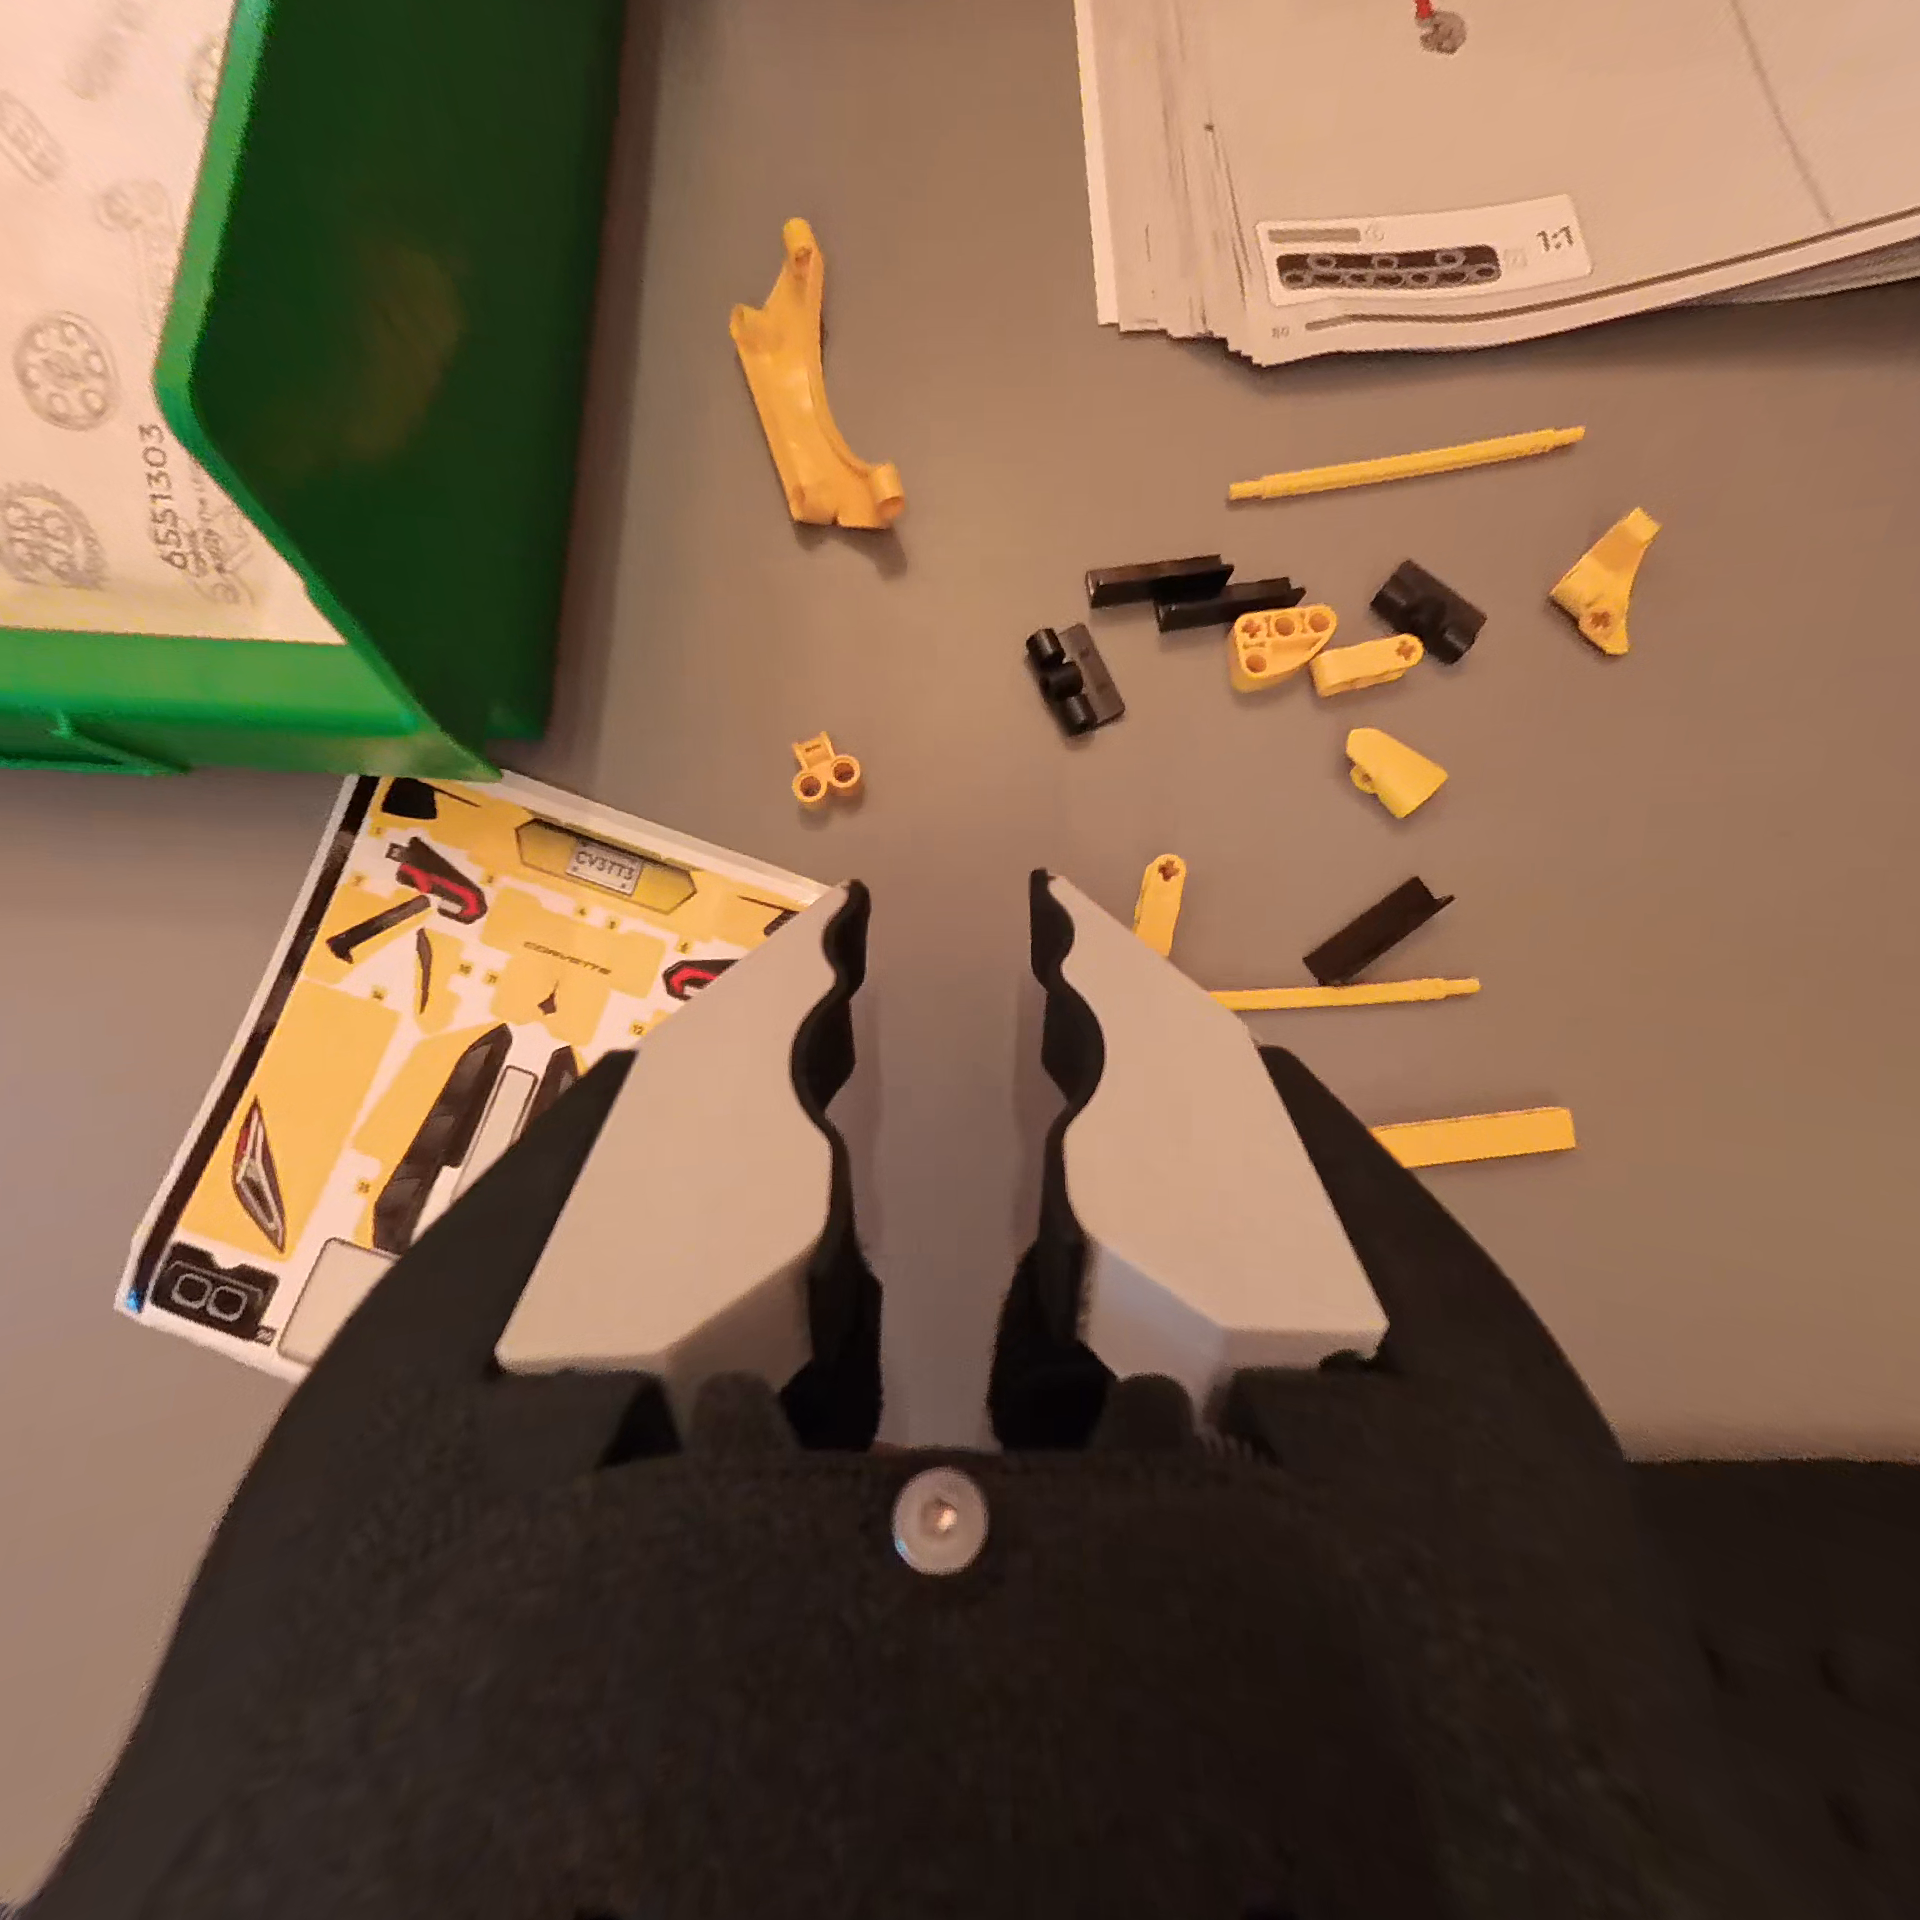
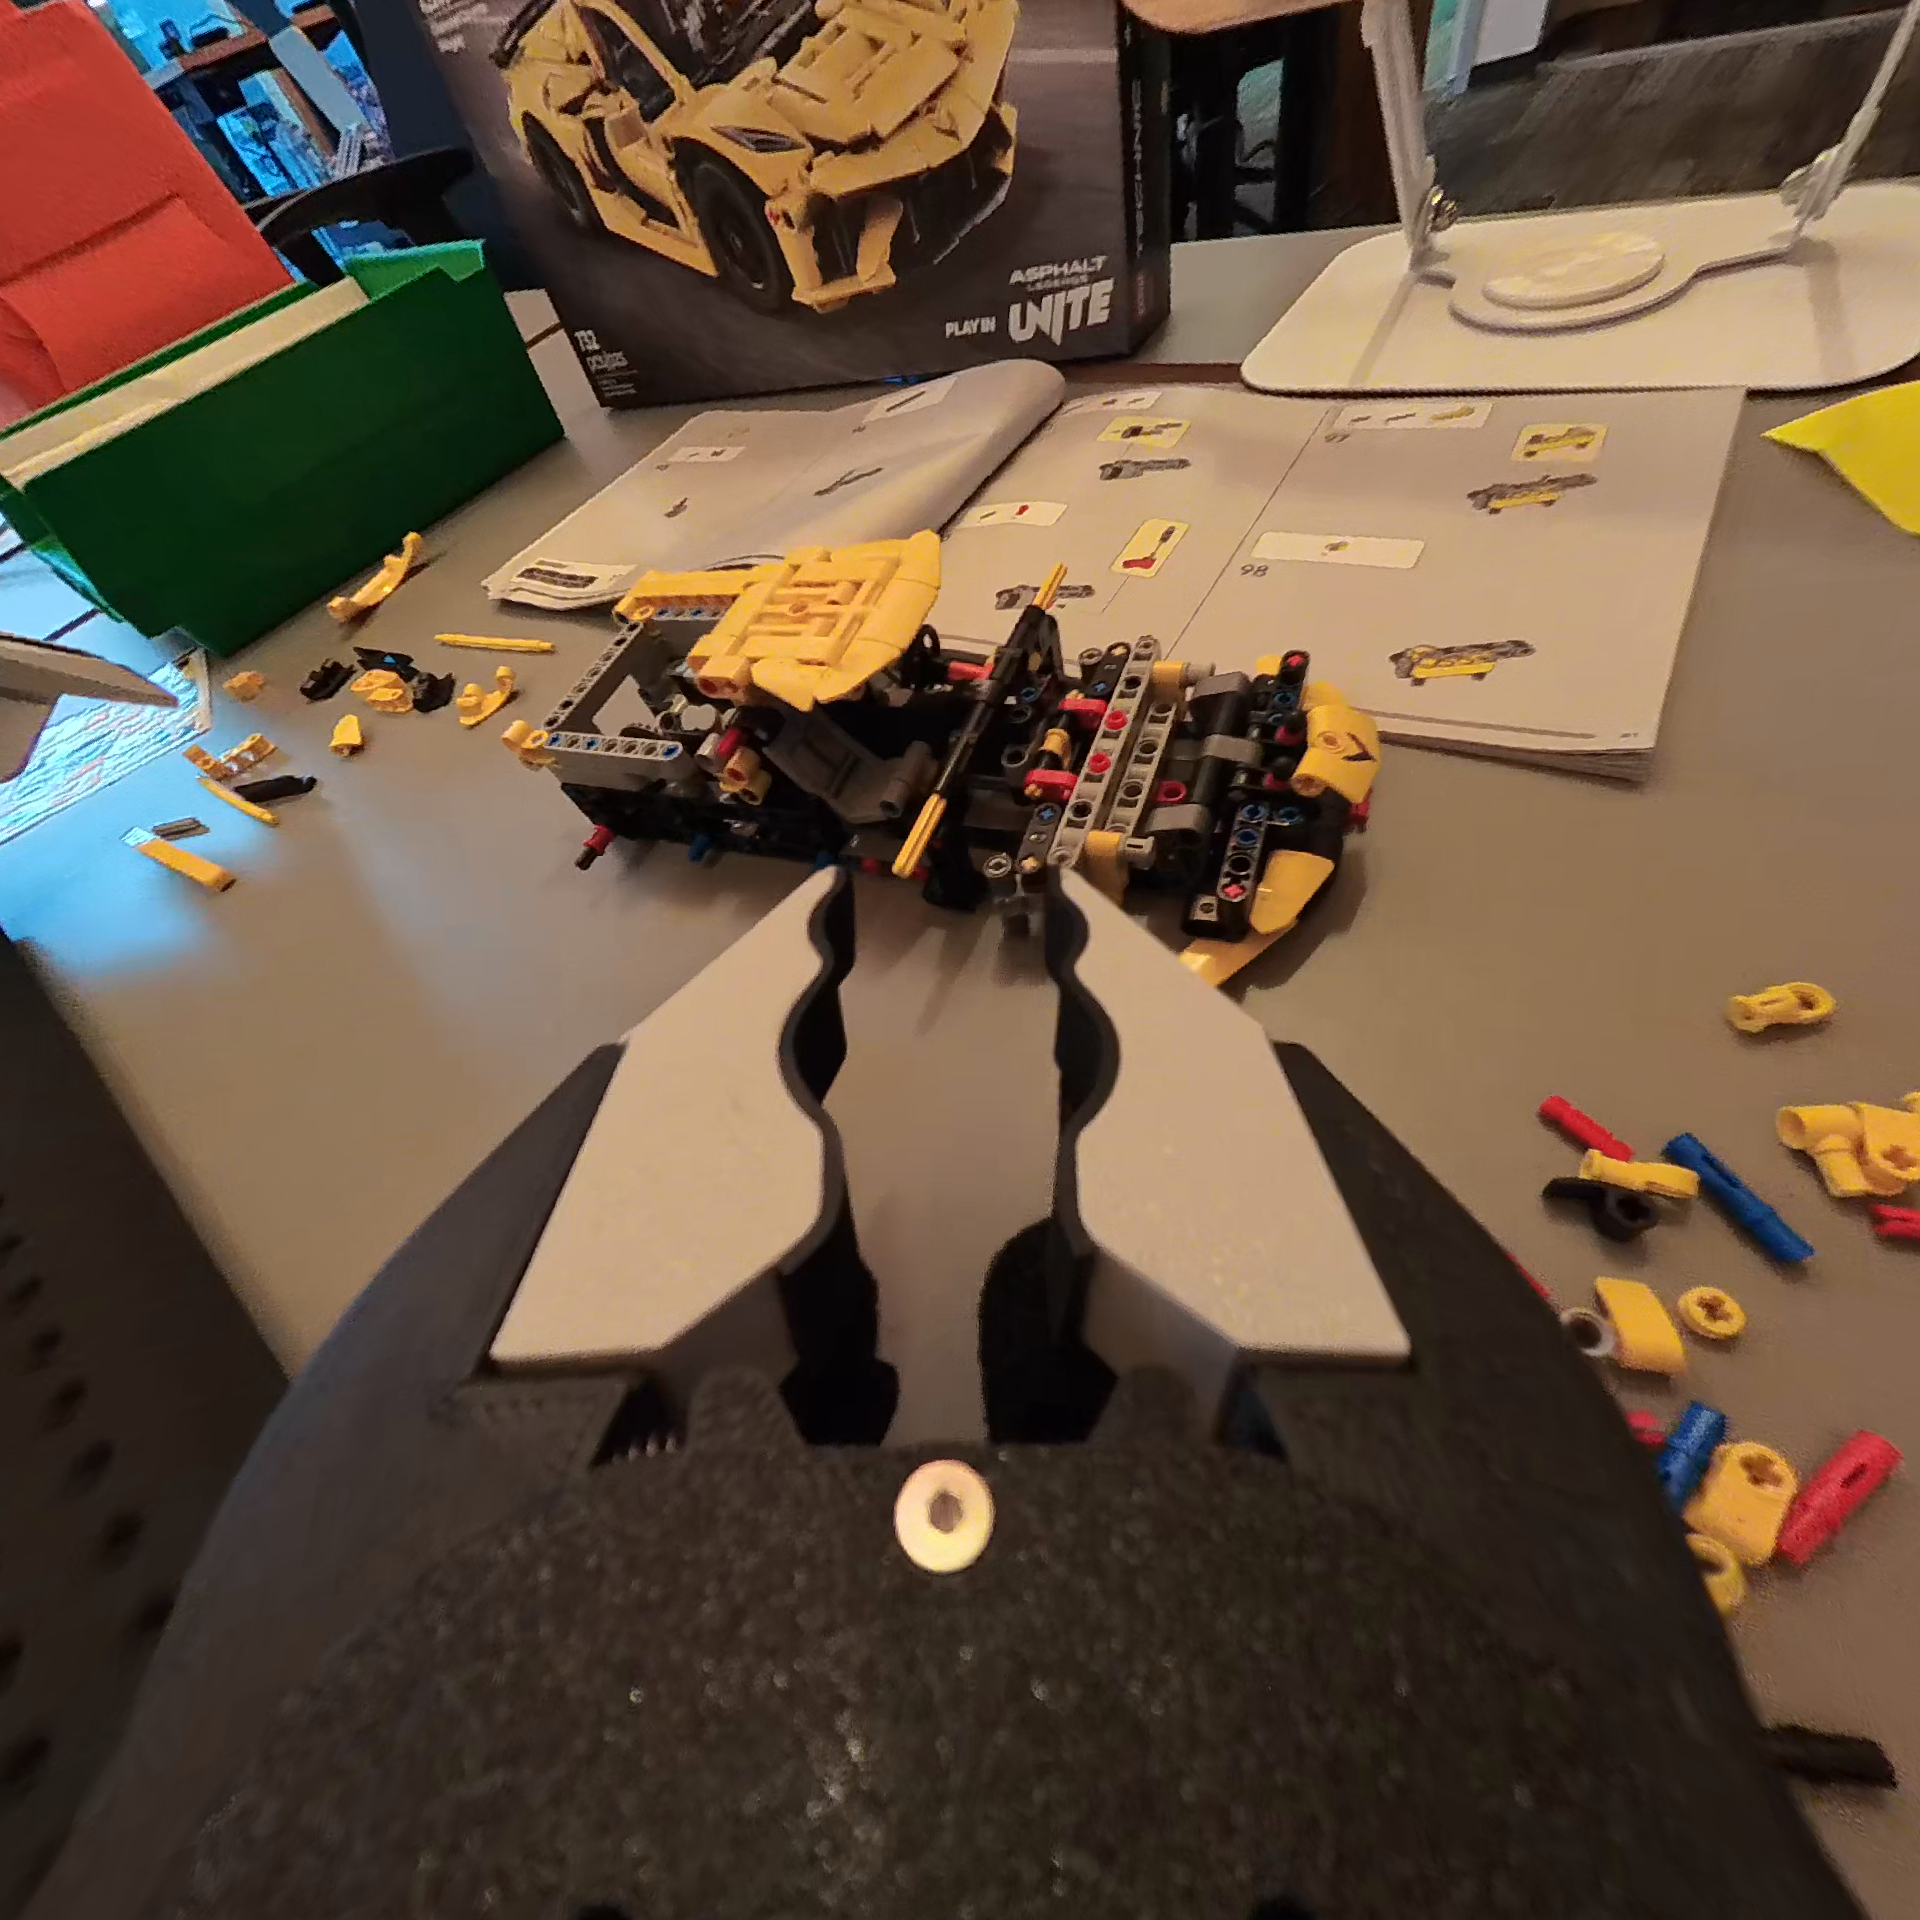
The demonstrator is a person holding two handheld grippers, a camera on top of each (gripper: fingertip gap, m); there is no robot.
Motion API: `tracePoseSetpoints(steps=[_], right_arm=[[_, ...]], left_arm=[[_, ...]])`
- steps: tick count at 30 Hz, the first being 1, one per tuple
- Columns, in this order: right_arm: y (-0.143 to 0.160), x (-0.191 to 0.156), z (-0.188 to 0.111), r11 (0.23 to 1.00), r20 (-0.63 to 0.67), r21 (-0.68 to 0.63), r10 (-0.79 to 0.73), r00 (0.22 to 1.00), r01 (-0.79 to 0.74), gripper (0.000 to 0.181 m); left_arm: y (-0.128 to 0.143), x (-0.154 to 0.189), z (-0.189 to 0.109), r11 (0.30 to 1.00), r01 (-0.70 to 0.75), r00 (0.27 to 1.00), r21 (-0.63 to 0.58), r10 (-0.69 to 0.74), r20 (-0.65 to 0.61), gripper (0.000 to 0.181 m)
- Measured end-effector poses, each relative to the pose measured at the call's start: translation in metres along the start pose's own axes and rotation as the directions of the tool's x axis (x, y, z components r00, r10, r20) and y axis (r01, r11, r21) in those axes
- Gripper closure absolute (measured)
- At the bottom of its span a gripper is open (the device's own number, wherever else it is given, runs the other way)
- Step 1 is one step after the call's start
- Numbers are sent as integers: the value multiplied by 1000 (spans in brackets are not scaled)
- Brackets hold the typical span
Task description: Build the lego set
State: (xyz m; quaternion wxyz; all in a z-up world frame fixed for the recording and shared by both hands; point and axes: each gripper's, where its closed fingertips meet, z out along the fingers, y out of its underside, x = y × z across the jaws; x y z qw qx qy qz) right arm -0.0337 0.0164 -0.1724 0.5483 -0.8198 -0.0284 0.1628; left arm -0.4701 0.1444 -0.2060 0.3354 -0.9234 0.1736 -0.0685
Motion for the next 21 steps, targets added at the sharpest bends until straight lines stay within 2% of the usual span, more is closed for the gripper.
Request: tracePoseSetpoints(steps=[5, 11, 17, 21], right_arm=[[-7, 6, -6, 999, -18, 47, 27, 999, -27, 142], [-4, 4, -2, 998, 14, 32, 48, 999, -48, 142], [-2, 0, -1, 999, 33, 19, 42, 999, -42, 145], [-2, -1, -2, 999, 36, 19, 43, 998, -43, 145]], left_arm=[[-2, 7, 1, 1000, 0, 1000, -8, 0, -14, 150], [-7, 10, 0, 997, -63, 998, -33, 64, 22, 150], [-19, 2, -15, 990, -138, 987, -10, 138, 87, 150], [-13, -3, -24, 991, -136, 988, -15, 137, 75, 150]])
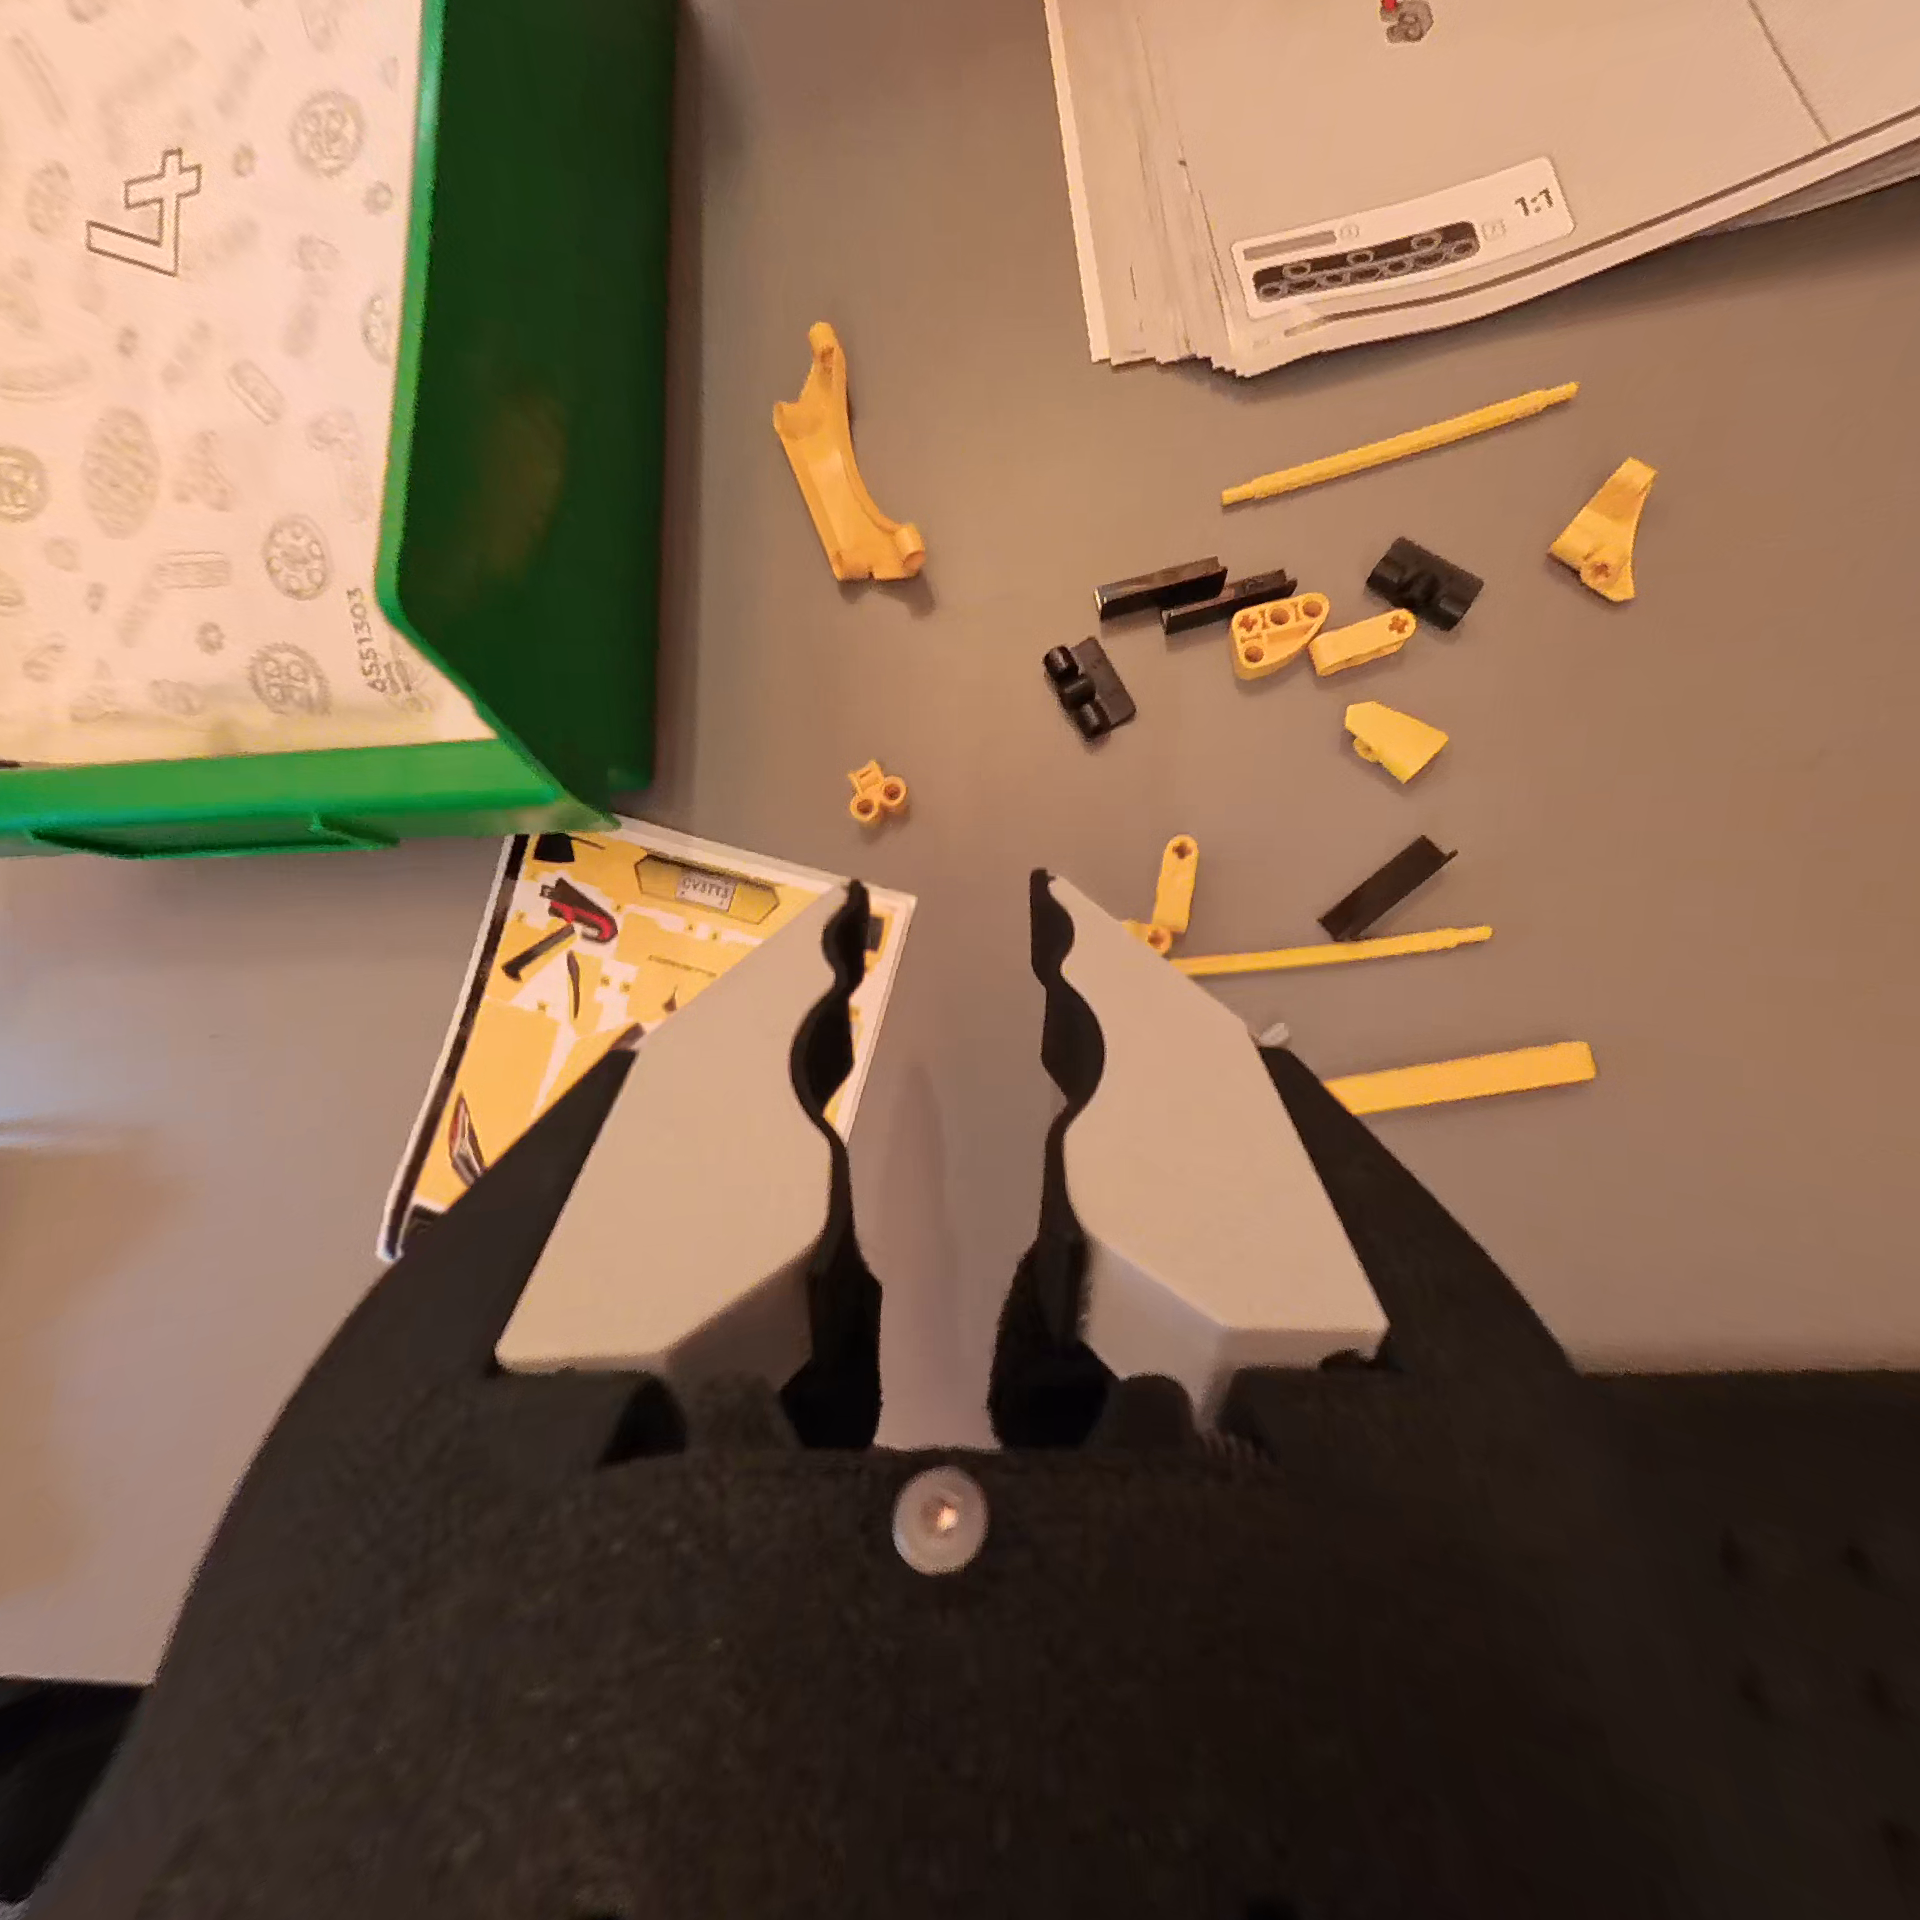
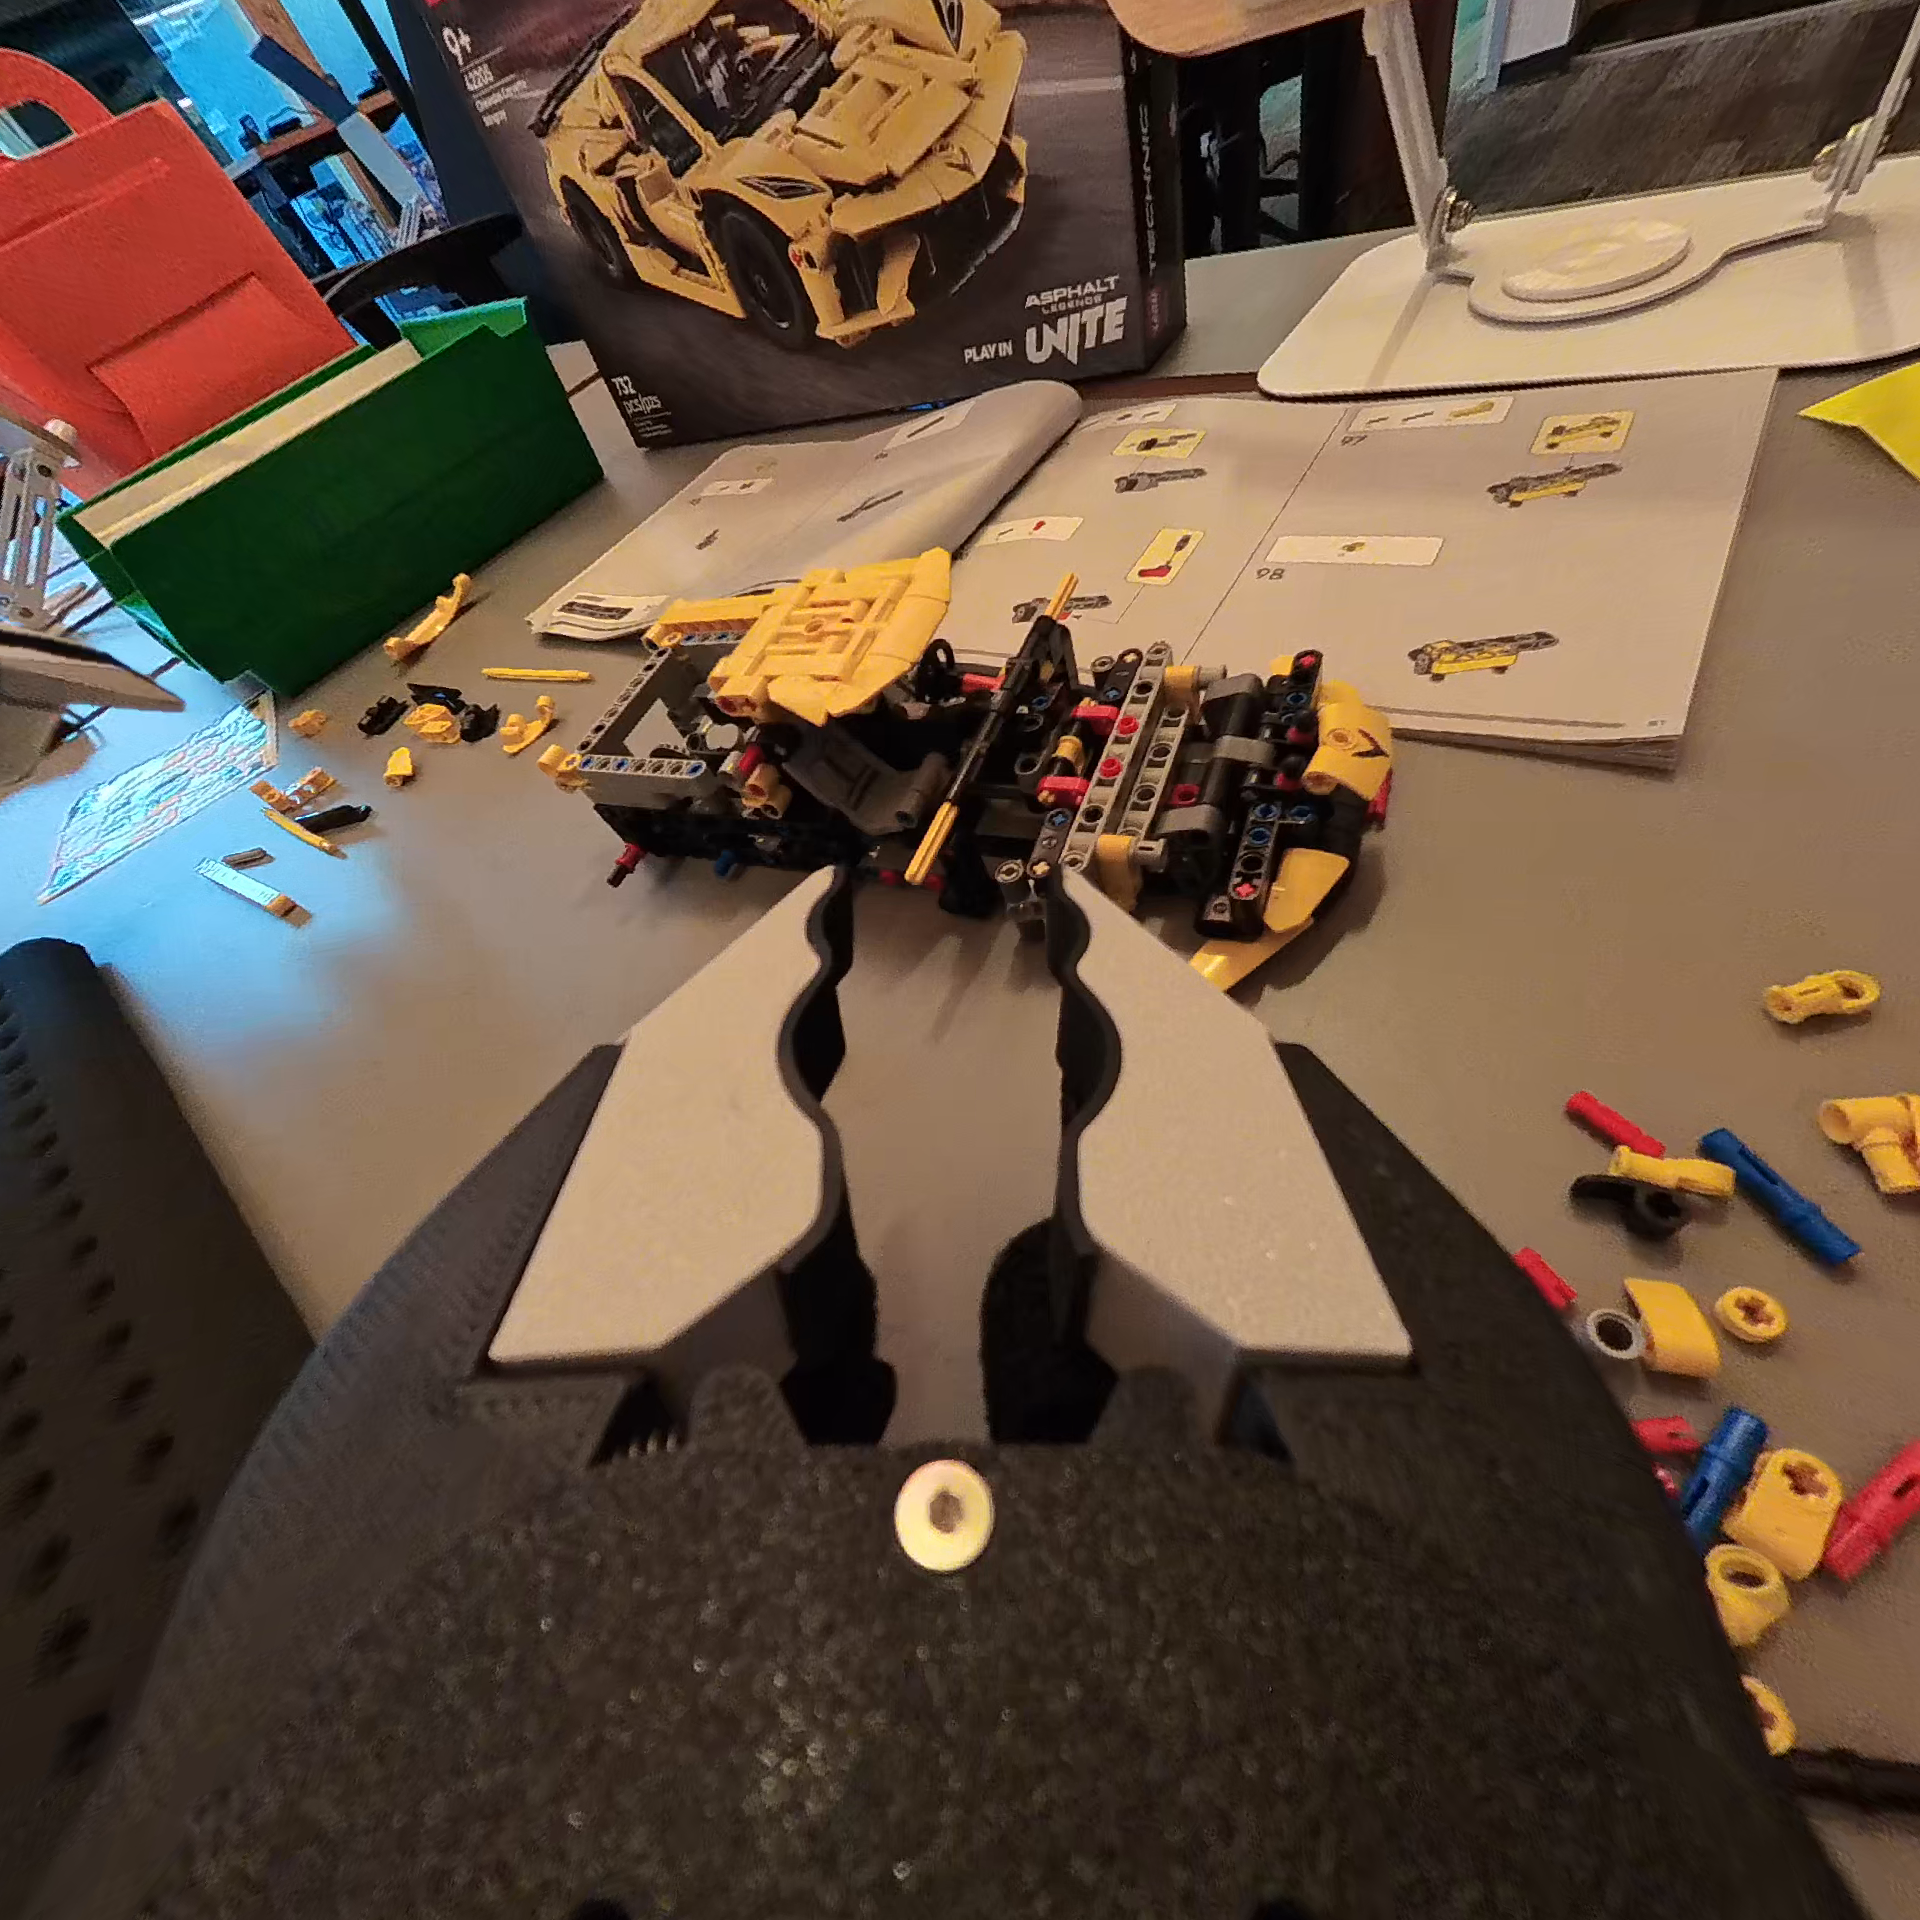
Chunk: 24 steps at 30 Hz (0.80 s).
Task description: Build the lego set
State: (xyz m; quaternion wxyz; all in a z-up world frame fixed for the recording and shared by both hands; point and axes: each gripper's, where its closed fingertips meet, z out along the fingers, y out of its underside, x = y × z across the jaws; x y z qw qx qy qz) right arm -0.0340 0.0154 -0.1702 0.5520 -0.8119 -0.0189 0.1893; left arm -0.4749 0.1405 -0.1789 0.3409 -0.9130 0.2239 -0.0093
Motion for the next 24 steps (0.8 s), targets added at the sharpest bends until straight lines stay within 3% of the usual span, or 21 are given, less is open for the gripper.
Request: tracePoseSetpoints(steps=[8, 15, 20, 24], right_arm=[[3, -2, 3, 1000, 5, -22, -13, 1000, 13, 147], [0, 8, -3, 999, -48, -14, -32, 998, 31, 146], [-1, 59, -47, 988, -293, -76, -152, 944, 135, 147], [15, 102, -91, 966, -406, -220, -217, 888, 136, 146]], left_arm=[[29, 15, 4, 998, 40, 993, -56, -46, -106, 150], [18, 45, 11, 999, 32, 977, -28, -37, -208, 150], [-3, 101, 3, 999, -19, 940, 31, 29, -339, 150], [-24, 161, -1, 996, -47, 869, 77, 78, -489, 150]])
